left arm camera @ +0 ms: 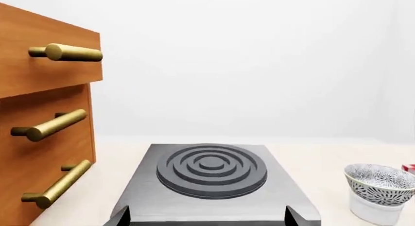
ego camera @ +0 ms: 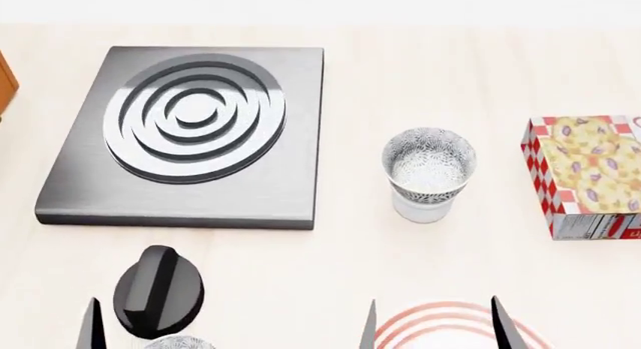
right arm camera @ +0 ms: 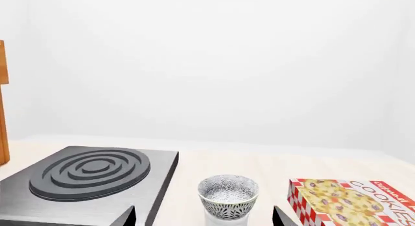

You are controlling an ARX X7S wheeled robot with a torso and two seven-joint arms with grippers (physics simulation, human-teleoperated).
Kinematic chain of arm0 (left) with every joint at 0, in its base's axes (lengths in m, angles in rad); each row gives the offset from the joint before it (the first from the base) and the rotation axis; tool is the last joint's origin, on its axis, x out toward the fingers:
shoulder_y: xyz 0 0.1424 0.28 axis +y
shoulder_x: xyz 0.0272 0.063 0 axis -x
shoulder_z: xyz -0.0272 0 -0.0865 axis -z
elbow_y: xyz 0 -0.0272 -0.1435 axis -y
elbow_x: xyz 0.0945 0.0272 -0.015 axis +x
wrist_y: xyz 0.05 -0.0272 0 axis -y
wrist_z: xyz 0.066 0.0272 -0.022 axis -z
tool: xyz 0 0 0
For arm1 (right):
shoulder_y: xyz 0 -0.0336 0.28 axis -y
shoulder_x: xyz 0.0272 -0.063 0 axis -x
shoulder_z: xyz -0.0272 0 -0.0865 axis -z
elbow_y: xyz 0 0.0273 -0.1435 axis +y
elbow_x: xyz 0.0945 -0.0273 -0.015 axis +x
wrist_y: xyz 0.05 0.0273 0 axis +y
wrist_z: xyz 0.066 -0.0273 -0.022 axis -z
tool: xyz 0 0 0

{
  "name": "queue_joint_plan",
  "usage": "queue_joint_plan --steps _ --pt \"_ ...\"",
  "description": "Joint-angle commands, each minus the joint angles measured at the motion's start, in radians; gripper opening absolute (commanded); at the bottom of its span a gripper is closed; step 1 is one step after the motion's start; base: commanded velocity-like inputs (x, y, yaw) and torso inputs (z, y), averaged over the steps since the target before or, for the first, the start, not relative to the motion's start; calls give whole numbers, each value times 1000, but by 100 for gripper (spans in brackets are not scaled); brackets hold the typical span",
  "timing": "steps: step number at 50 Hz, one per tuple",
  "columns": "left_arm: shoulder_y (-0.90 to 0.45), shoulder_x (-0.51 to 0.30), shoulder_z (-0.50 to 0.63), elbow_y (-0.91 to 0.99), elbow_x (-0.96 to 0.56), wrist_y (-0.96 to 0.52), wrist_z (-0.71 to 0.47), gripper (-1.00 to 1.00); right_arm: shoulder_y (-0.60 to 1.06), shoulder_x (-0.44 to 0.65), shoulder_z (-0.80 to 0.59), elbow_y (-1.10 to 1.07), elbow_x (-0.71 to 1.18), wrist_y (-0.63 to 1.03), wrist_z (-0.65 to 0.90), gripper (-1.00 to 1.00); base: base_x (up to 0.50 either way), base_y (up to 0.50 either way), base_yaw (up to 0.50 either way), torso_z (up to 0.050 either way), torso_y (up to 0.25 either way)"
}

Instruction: Pick the akita bowl on the ramekin and place it on the plate.

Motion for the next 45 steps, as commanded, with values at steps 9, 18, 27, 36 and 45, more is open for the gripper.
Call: queue_joint_plan --steps 9,18,27,36,45 --pt "1 -13 3 4 -19 10 -13 100 2 14 -11 3 6 -3 14 100 0 0 0 0 0" --pt "1 -19 11 7 -24 4 -18 100 1 20 -14 2 8 -4 21 100 0 0 0 -1 -83" --pt "-22 -21 17 17 -33 -75 -45 100 7 25 -24 16 11 -5 27 100 0 0 0 22 0" --pt "-16 151 -72 22 91 -105 137 100 -21 -152 86 16 -88 -3 -177 100 0 0 0 0 0" --pt "-24 129 -61 16 78 -103 104 100 -18 -128 66 29 -76 -5 -151 100 0 0 0 0 0"
